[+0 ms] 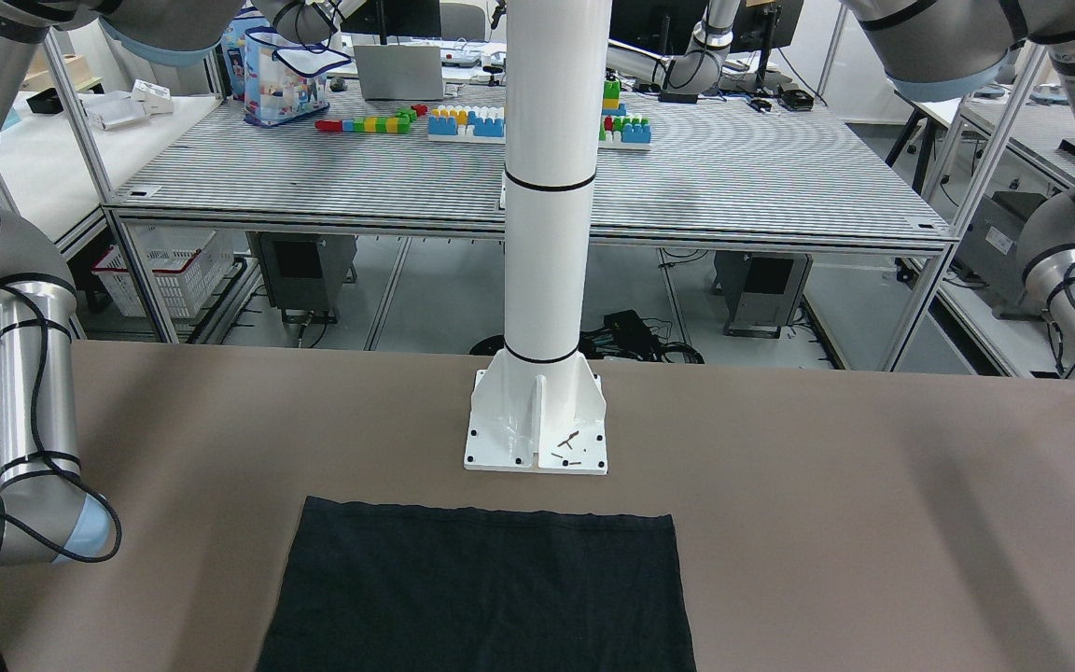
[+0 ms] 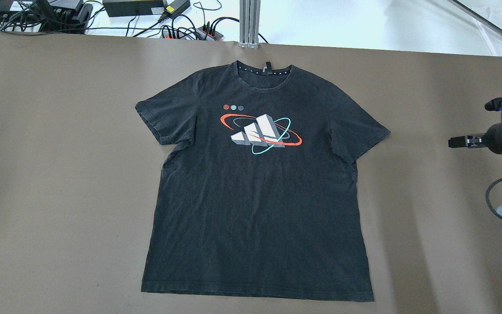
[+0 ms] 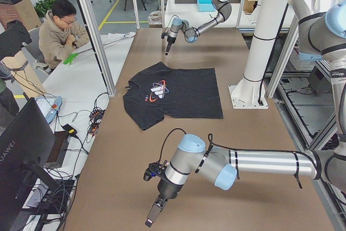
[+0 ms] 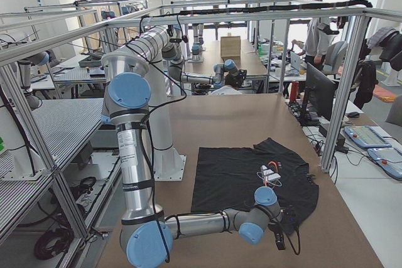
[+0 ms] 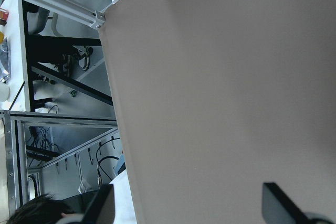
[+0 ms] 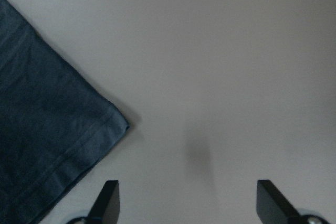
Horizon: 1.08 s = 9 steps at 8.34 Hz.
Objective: Fold clothes
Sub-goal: 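Move the right gripper over the black T-shirt's sleeve nearest it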
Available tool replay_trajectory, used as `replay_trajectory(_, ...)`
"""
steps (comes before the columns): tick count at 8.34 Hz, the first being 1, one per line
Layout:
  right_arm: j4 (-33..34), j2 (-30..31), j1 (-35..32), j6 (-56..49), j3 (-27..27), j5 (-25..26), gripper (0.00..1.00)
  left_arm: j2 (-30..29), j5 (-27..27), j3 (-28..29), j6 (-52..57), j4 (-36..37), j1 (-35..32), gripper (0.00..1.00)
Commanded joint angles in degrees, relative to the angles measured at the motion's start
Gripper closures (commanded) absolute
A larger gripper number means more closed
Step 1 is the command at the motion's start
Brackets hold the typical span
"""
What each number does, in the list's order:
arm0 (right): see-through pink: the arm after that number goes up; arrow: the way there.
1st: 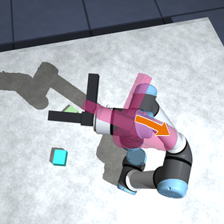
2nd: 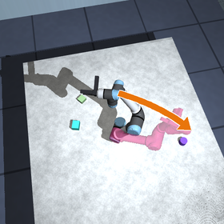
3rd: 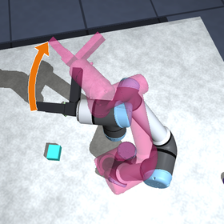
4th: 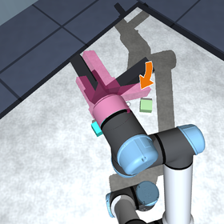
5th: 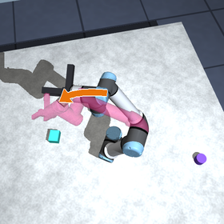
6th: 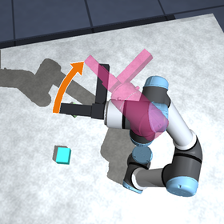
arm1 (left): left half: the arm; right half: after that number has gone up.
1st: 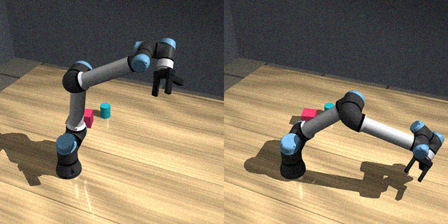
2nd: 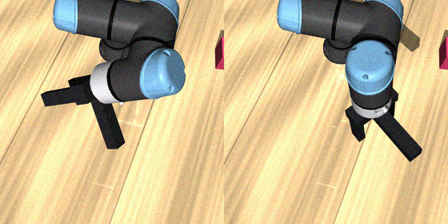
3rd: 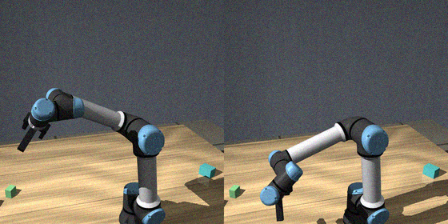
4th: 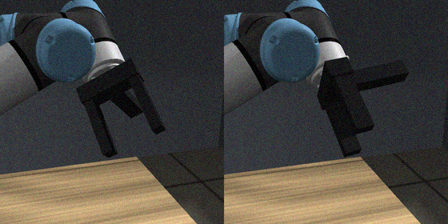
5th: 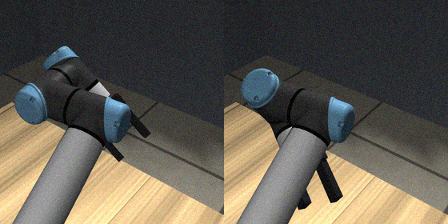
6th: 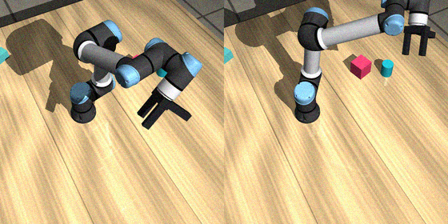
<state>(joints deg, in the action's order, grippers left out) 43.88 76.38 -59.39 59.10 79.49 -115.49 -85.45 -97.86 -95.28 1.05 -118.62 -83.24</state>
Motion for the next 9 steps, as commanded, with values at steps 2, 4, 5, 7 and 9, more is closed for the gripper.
replay_trajectory(2, -0.28, -5.7, 2.96, 2.34, -6.17, 2.81, 0.24, 0.02, 0.04, 0.01, -0.7, -0.3, 0.36, 0.0)
replay_trajectory(4, -0.28, -9.13, 2.96, 2.42, -9.78, 3.07, 0.37, 0.11, 0.04, 0.01, -0.78, -0.3, 0.62, 0.0)
replay_trajectory(5, -0.2, -9.84, 3.05, 2.42, -10.23, 3.25, 0.37, 0.19, 0.04, 0.01, -1.39, -0.39, 0.62, 0.0)
replay_trajectory(7, -0.2, -10.46, 3.05, 2.42, -11.02, 3.34, 0.44, 0.28, 0.04, 0.01, -1.58, -0.56, 0.71, 0.0)
replay_trajectory(9, -0.2, -10.47, 3.05, 2.34, -11.37, 3.34, 0.74, 0.28, 0.04, 0.01, -1.58, -0.56, 0.71, 0.0)
